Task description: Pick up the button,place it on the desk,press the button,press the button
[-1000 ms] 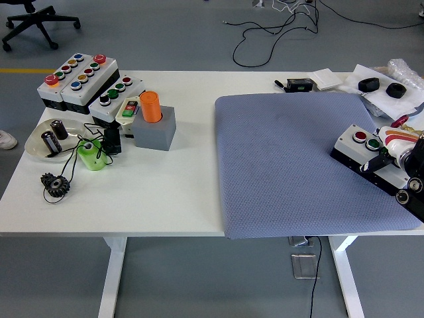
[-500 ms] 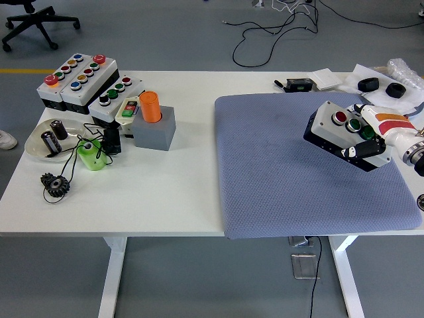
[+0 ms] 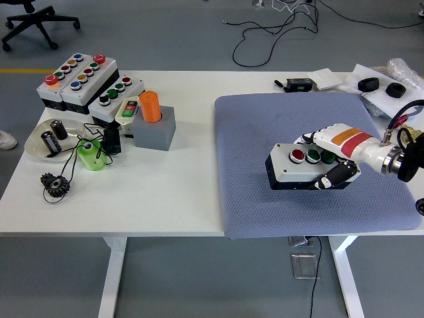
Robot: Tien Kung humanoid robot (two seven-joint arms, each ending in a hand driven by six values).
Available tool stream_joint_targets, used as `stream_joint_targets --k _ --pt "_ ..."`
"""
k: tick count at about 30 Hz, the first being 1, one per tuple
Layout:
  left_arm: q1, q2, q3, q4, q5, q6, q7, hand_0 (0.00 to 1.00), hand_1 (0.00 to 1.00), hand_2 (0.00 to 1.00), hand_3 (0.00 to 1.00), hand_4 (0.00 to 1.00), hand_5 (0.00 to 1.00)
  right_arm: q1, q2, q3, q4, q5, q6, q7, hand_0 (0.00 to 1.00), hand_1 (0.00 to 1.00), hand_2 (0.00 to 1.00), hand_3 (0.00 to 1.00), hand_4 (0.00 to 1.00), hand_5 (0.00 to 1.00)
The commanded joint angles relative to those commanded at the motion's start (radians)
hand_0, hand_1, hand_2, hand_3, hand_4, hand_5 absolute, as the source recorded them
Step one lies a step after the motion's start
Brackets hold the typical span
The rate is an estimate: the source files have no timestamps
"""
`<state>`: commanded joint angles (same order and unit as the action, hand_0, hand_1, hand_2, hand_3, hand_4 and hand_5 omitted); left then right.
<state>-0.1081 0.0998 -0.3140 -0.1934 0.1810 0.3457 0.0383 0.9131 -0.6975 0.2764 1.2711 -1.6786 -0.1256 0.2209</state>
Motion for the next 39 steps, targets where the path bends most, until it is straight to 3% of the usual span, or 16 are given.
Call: stream_joint_targets --k 10,18,28,29,34,35,39 --pt "0.011 -0.003 0.017 0.0 -0.012 0.0 0.0 0.614 0.531 0.51 0.48 0.295 0.998 -0.001 0.045 -0.029 -0.026 -0.018 0.0 -0.018 0.116 0.01 0.134 0.243 0.419 0.006" --pt "0.017 -0.003 0.032 -0.001 -0.018 -0.001 0.002 0.614 0.532 0.512 0.481 0.289 0.996 -0.015 0.082 -0.016 -0.106 -0.024 0.014 -0.047 0.113 0.008 0.133 0.246 0.427 0.002" --pt "0.026 -0.003 0.044 -0.001 -0.022 -0.001 0.003 0.614 0.532 0.512 0.481 0.289 0.998 -0.03 0.085 -0.016 -0.125 -0.047 0.026 -0.051 0.121 0.008 0.139 0.257 0.44 0.002" --pt "0.026 -0.003 0.044 -0.001 -0.022 -0.001 0.003 0.614 0.533 0.512 0.48 0.287 0.998 -0.031 0.085 -0.015 -0.124 -0.048 0.027 -0.051 0.122 0.004 0.136 0.28 0.557 0.002" --pt "0.029 -0.004 0.05 -0.001 -0.026 0.0 0.005 0.614 0.533 0.512 0.48 0.287 0.998 -0.035 0.08 -0.01 -0.116 -0.078 0.031 -0.052 0.122 0.004 0.136 0.28 0.557 0.002" --pt "0.03 -0.004 0.051 -0.002 -0.027 0.0 0.006 0.614 0.536 0.512 0.481 0.285 0.997 -0.035 0.079 -0.009 -0.113 -0.082 0.033 -0.055 0.14 0.02 0.168 0.342 0.675 0.05" --pt "0.032 -0.004 0.055 -0.002 -0.03 0.0 0.007 0.614 0.536 0.512 0.481 0.285 0.997 -0.037 0.077 -0.003 -0.105 -0.098 0.06 -0.084 0.14 0.02 0.168 0.342 0.675 0.05"
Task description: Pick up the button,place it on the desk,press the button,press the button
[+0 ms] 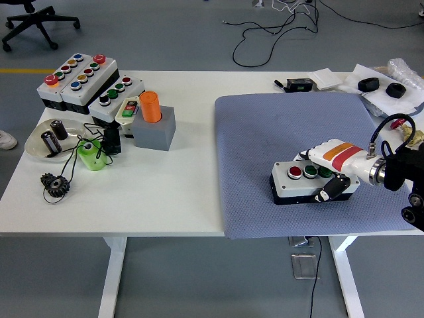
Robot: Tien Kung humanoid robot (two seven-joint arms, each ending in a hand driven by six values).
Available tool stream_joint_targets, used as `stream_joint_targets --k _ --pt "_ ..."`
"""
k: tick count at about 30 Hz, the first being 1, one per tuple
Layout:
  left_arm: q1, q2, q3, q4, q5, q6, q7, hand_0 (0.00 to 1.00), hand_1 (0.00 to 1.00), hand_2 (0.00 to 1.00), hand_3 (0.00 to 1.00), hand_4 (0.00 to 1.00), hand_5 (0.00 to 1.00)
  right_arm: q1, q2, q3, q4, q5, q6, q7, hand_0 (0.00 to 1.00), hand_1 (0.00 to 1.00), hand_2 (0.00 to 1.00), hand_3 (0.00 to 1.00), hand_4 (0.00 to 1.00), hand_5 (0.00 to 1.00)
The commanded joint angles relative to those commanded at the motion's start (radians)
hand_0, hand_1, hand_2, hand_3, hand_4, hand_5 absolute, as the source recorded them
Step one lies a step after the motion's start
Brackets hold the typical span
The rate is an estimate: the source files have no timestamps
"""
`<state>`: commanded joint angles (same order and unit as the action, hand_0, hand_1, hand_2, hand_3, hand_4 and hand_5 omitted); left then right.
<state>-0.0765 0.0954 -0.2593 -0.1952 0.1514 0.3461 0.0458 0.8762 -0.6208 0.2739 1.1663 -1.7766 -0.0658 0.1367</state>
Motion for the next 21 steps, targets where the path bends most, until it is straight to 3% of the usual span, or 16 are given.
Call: stream_joint_targets --k 1,2,13,21 --pt "0.001 0.0 0.002 0.0 -0.001 0.0 0.001 0.614 0.536 0.512 0.481 0.285 0.997 0.0 0.001 0.002 0.0 -0.006 0.013 -0.009 0.14 0.02 0.168 0.342 0.675 0.05" --pt "0.001 0.0 0.004 0.0 -0.002 -0.001 0.001 0.614 0.534 0.512 0.482 0.285 0.998 -0.001 0.001 0.002 0.001 -0.011 0.018 -0.014 0.19 0.084 0.243 0.452 0.698 0.076" --pt "0.002 0.002 -0.001 -0.001 0.002 -0.002 0.001 0.613 0.535 0.513 0.482 0.284 0.998 -0.012 -0.004 0.013 0.013 -0.049 0.063 -0.064 0.211 0.119 0.284 0.503 0.711 0.09" --pt "0.001 0.002 -0.002 -0.001 0.002 -0.002 0.001 0.614 0.534 0.512 0.482 0.282 0.998 -0.018 -0.014 0.036 0.027 -0.06 0.073 -0.071 0.24 0.139 0.29 0.535 0.745 0.161"
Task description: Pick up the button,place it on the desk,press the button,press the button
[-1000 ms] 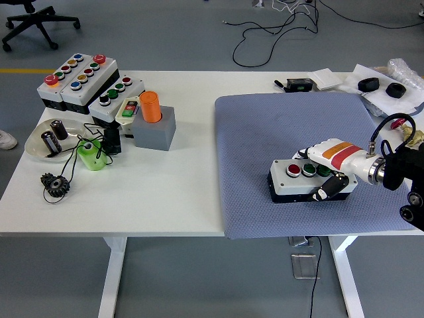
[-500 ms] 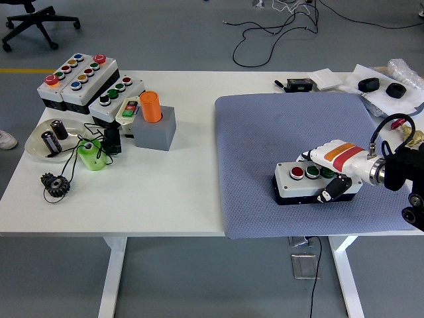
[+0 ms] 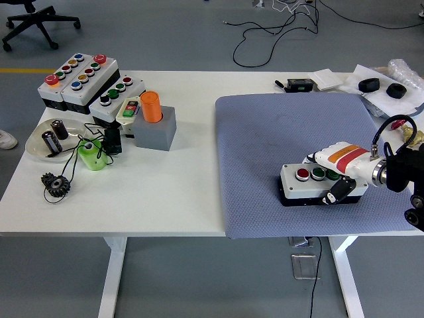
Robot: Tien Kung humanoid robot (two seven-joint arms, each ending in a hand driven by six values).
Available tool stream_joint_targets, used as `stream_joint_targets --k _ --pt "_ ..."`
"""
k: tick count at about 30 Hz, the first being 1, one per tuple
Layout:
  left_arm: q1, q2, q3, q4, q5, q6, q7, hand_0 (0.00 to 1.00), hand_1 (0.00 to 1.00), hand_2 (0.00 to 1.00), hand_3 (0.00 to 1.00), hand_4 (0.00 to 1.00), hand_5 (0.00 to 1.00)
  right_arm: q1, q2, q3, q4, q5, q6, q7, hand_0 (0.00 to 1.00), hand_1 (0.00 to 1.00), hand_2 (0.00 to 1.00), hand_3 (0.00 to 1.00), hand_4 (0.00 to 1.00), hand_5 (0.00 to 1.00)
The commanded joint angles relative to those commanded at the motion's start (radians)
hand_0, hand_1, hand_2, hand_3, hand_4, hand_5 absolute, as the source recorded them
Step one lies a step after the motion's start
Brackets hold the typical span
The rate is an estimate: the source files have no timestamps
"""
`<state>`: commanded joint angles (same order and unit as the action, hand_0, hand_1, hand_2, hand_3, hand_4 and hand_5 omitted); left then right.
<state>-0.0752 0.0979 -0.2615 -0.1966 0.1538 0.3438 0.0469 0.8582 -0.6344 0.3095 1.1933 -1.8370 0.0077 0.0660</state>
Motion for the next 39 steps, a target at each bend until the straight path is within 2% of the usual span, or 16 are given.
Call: stream_joint_targets --k 4,5,10,11,16,17,22,23,28,29,34,35,39 --pt "0.0 0.0 0.001 0.0 0.001 -0.001 0.0 0.614 0.534 0.512 0.482 0.282 0.998 -0.001 -0.001 0.009 0.004 -0.012 0.014 -0.003 0.24 0.139 0.29 0.535 0.745 0.161" --pt "0.0 0.0 0.001 0.0 0.001 -0.001 0.001 0.614 0.534 0.513 0.482 0.282 0.998 -0.001 -0.001 0.01 0.004 -0.014 0.016 -0.003 0.395 0.254 0.374 0.669 0.767 0.221" --pt "0.001 0.002 -0.001 0.0 0.003 -0.001 0.0 0.614 0.534 0.513 0.482 0.282 0.998 -0.002 -0.004 0.01 0.003 -0.024 0.032 0.003 0.395 0.254 0.374 0.669 0.767 0.221" --pt "0.0 0.002 -0.002 0.0 0.004 0.0 0.0 0.613 0.532 0.511 0.48 0.282 0.998 -0.002 -0.004 0.01 0.003 -0.025 0.036 0.001 0.619 0.476 0.523 0.76 0.783 0.245" --pt "0.0 0.003 -0.001 0.0 0.005 -0.001 0.0 0.613 0.532 0.511 0.48 0.282 0.998 -0.008 -0.003 0.021 0.003 -0.019 0.049 -0.008 0.619 0.476 0.523 0.76 0.783 0.245" --pt "0.0 0.003 -0.002 0.0 0.006 -0.001 0.0 0.613 0.532 0.511 0.48 0.283 0.998 -0.01 -0.003 0.023 0.003 -0.019 0.052 -0.009 0.728 0.583 0.609 0.8 0.804 0.279" --pt "-0.003 0.004 -0.004 0.0 0.007 -0.001 0.001 0.613 0.532 0.511 0.48 0.283 0.998 -0.01 -0.005 0.031 0.007 -0.003 0.051 -0.008 0.728 0.583 0.609 0.8 0.804 0.279" --pt "-0.004 0.004 -0.005 0.0 0.007 -0.001 0.001 0.613 0.532 0.511 0.48 0.283 0.998 -0.009 -0.006 0.033 0.008 0.001 0.051 -0.007 0.819 0.728 0.768 0.859 0.82 0.289" --pt "-0.006 0.004 -0.006 0.001 0.008 -0.002 0.002 0.613 0.532 0.511 0.48 0.283 0.998 -0.009 -0.014 0.043 0.016 0.03 0.062 -0.004 0.819 0.728 0.768 0.859 0.82 0.289" --pt "-0.006 0.003 -0.006 0.001 0.008 -0.001 0.002 0.613 0.532 0.511 0.48 0.283 0.998 -0.009 -0.016 0.045 0.018 0.035 0.064 -0.005 0.859 0.808 0.871 0.902 0.822 0.289" --pt "-0.005 0.004 -0.01 0.0 0.01 -0.002 0.001 0.613 0.532 0.511 0.48 0.283 0.998 -0.017 -0.021 0.058 0.028 0.063 0.082 -0.001 0.859 0.808 0.871 0.902 0.822 0.289" --pt "-0.005 0.004 -0.01 0.0 0.011 -0.002 0.001 0.612 0.531 0.51 0.479 0.284 0.998 -0.017 -0.021 0.058 0.028 0.064 0.082 -0.001 0.909 0.881 0.935 0.948 0.846 0.301" --pt "-0.006 0.004 -0.007 0.001 0.01 -0.002 0.002 0.612 0.531 0.51 0.479 0.284 0.998 -0.02 -0.023 0.057 0.029 0.075 0.079 0.008 0.909 0.881 0.935 0.948 0.846 0.301"
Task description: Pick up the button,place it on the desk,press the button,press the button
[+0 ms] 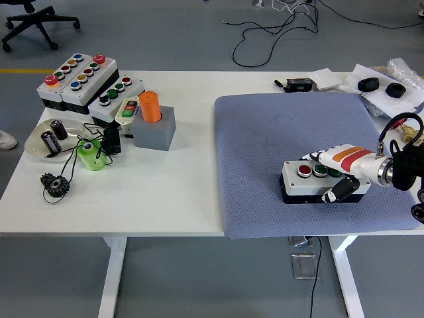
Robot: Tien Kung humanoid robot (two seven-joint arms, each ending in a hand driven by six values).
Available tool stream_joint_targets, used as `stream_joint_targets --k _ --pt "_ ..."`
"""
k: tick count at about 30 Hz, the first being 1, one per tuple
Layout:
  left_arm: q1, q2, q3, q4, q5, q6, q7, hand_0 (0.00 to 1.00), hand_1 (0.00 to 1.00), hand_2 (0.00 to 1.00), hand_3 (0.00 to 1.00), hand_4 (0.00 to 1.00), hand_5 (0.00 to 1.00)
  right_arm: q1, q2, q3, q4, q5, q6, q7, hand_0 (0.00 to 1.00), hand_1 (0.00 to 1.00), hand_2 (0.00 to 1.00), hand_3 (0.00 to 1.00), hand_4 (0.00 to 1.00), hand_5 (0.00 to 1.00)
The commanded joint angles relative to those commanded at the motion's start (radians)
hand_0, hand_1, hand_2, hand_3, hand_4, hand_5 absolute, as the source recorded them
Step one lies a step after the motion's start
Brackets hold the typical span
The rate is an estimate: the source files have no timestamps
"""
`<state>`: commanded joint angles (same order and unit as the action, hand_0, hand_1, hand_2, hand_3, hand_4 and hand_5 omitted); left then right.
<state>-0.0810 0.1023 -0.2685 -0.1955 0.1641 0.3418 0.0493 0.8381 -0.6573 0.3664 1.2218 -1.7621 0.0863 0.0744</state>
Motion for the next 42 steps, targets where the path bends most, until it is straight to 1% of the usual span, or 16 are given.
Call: stream_joint_targets --k 1,2,10,19,20,21,24,25,26,31,32,35,37,38,40,42 --pt "0.0 0.0 -0.001 0.0 0.001 0.0 0.0 0.612 0.531 0.51 0.479 0.284 0.998 -0.001 -0.002 0.002 0.001 0.003 -0.002 0.003 0.909 0.881 0.935 0.948 0.846 0.301" --pt "0.0 0.0 -0.001 0.0 0.0 0.0 0.0 0.611 0.531 0.51 0.479 0.283 0.997 -0.003 -0.004 0.006 0.004 0.006 -0.005 0.007 0.953 0.919 0.991 0.981 0.868 0.292" --pt "0.0 -0.001 0.0 0.0 -0.003 0.0 -0.001 0.611 0.53 0.51 0.478 0.284 0.998 -0.016 -0.014 0.043 0.025 0.028 -0.026 0.028 0.966 0.925 0.998 0.998 0.886 0.284" --pt "-0.003 -0.002 -0.004 0.001 -0.002 0.0 -0.001 0.611 0.53 0.509 0.479 0.285 0.997 -0.052 -0.053 0.125 0.085 0.056 -0.026 0.032 0.975 0.926 0.998 0.998 0.898 0.266" --pt "-0.004 -0.002 -0.007 0.001 0.0 0.0 -0.001 0.611 0.531 0.51 0.479 0.285 0.997 -0.064 -0.065 0.146 0.104 0.066 -0.035 0.036 0.965 0.922 0.998 0.998 0.883 0.294" --pt "-0.004 -0.003 -0.008 0.001 0.001 0.0 -0.001 0.611 0.531 0.51 0.479 0.285 0.997 -0.067 -0.068 0.154 0.11 0.069 -0.038 0.037 0.965 0.922 0.998 0.998 0.883 0.294" --pt "-0.005 -0.003 -0.011 0.002 0.001 0.0 -0.002 0.611 0.531 0.51 0.479 0.285 0.997 -0.104 -0.099 0.219 0.166 0.081 -0.084 0.037 0.965 0.922 0.998 0.998 0.883 0.294" --pt "-0.005 -0.003 -0.011 0.002 0.001 0.0 -0.002 0.611 0.531 0.51 0.479 0.285 0.997 -0.108 -0.102 0.228 0.174 0.083 -0.09 0.036 0.965 0.922 0.998 0.998 0.883 0.294" --pt "-0.005 -0.003 -0.013 0.003 0.001 0.001 -0.002 0.611 0.531 0.51 0.479 0.285 0.997 -0.126 -0.118 0.257 0.2 0.098 -0.115 0.032 0.834 0.764 0.823 0.966 0.794 0.188" --pt "-0.006 -0.003 -0.016 0.004 0.003 0.001 -0.002 0.611 0.531 0.51 0.479 0.285 0.997 -0.172 -0.163 0.344 0.284 0.163 -0.215 0.016 0.834 0.764 0.823 0.966 0.794 0.188" --pt "-0.007 -0.003 -0.016 0.004 0.003 0.001 -0.002 0.611 0.531 0.51 0.479 0.285 0.997 -0.173 -0.165 0.346 0.286 0.166 -0.22 0.015 0.433 0.306 0.393 0.914 0.517 0.002" --pt "-0.009 -0.002 -0.017 0.003 0.006 0.0 -0.002 0.611 0.531 0.51 0.479 0.285 0.997 -0.191 -0.194 0.355 0.332 0.255 -0.275 -0.038 0.433 0.306 0.393 0.914 0.517 0.002" --pt "-0.01 -0.001 -0.017 0.003 0.005 0.0 -0.003 0.611 0.531 0.51 0.479 0.285 0.997 -0.199 -0.202 0.352 0.35 0.292 -0.281 -0.06 0.433 0.306 0.393 0.914 0.517 0.002" --pt "-0.01 -0.001 -0.016 0.003 0.005 0.0 -0.003 0.611 0.532 0.51 0.479 0.285 0.997 -0.205 -0.207 0.347 0.365 0.312 -0.276 -0.079 0.311 0.091 0.227 0.847 0.462 0.002" --pt "-0.011 -0.001 -0.016 0.003 0.005 0.0 -0.003 0.611 0.532 0.51 0.479 0.285 0.997 -0.211 -0.21 0.344 0.379 0.327 -0.268 -0.098 0.311 0.091 0.227 0.847 0.462 0.002" --pt "-0.011 -0.001 -0.018 0.003 0.007 0.0 -0.002 0.611 0.532 0.51 0.479 0.285 0.997 -0.216 -0.211 0.335 0.395 0.335 -0.225 -0.129 0.311 0.091 0.227 0.847 0.462 0.002"
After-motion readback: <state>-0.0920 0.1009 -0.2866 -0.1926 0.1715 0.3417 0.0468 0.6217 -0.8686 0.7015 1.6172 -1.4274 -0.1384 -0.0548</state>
